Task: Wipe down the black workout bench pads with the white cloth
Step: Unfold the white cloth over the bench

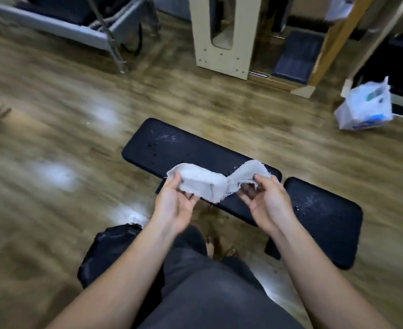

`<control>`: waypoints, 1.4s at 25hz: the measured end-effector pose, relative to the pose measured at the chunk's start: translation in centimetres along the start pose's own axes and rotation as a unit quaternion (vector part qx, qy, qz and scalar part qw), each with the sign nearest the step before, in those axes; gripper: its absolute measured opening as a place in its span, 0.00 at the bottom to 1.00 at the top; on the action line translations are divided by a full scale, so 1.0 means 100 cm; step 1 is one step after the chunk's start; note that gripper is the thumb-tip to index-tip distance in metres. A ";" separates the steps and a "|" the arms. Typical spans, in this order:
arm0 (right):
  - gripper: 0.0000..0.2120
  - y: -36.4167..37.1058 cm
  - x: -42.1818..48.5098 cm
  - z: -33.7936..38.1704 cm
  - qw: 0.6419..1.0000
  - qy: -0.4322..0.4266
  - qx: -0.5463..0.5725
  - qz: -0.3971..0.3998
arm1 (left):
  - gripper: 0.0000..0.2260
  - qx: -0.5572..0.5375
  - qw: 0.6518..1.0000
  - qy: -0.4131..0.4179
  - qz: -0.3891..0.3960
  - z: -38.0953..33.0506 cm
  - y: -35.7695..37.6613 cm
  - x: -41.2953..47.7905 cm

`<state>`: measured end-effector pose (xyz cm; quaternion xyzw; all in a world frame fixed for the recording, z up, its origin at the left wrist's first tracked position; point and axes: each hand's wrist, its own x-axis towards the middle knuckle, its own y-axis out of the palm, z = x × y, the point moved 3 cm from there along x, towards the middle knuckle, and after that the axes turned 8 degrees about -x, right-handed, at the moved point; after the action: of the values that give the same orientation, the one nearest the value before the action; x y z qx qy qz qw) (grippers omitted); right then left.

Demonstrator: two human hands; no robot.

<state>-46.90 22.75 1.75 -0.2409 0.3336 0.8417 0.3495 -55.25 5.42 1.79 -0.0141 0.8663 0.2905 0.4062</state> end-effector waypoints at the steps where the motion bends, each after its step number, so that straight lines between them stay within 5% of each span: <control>1: 0.08 0.009 0.004 -0.001 1.000 0.016 0.012 0.015 | 0.15 -0.018 1.000 0.013 -0.011 -0.007 -0.008 -0.001; 7: 0.10 0.053 0.019 -0.009 0.993 0.092 0.034 0.065 | 0.18 -0.114 0.989 0.081 -0.050 -0.047 -0.039 -0.001; 11: 0.07 0.065 0.038 -0.018 0.994 0.107 0.010 0.007 | 0.17 -0.174 0.982 0.060 -0.042 -0.078 -0.034 0.010; 13: 0.04 0.067 0.051 -0.023 0.991 0.086 -0.096 -0.035 | 0.16 -0.165 0.982 0.087 -0.020 -0.101 -0.024 0.024; 15: 0.06 0.074 0.065 -0.026 0.967 0.045 -0.245 -0.062 | 0.13 -0.039 0.989 0.140 0.006 -0.124 -0.008 0.045; 17: 0.14 0.093 0.077 -0.023 0.892 -0.031 -0.449 -0.046 | 0.09 0.123 0.970 0.203 0.061 -0.140 0.015 0.066; 18: 0.21 0.110 0.087 -0.026 0.852 -0.063 -0.520 0.000 | 0.09 0.214 0.945 0.229 0.094 -0.147 0.026 0.082; 20: 0.28 0.156 0.107 -0.043 0.845 -0.066 -0.507 0.156 | 0.09 0.411 0.854 0.271 0.169 -0.168 0.042 0.123; 22: 0.16 0.210 0.139 -0.069 0.845 -0.055 -0.489 0.212 | 0.11 0.508 0.793 0.275 0.196 -0.200 0.037 0.184; 24: 0.04 0.251 0.181 -0.095 0.861 -0.060 -0.489 0.121 | 0.12 0.488 0.831 0.189 0.190 -0.237 0.018 0.251; 26: 0.08 0.290 0.210 -0.115 0.882 -0.027 -0.466 0.069 | 0.08 0.413 0.887 0.041 0.203 -0.272 -0.004 0.302; 29: 0.12 0.343 0.236 -0.125 0.924 0.032 -0.380 0.002 | 0.13 0.451 0.836 -0.156 0.270 -0.310 -0.039 0.343; 31: 0.11 0.355 0.247 -0.133 0.952 0.070 -0.294 -0.041 | 0.16 0.431 0.830 -0.190 0.298 -0.322 -0.051 0.357; 35: 0.09 0.354 0.257 -0.147 0.947 0.105 -0.280 -0.112 | 0.14 0.353 0.902 -0.118 0.219 -0.336 -0.051 0.370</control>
<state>-87.36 4.15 -10.41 -0.4523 0.0899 0.8264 0.3230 -102.08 -8.25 -10.27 0.3545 0.8390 0.0466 0.4103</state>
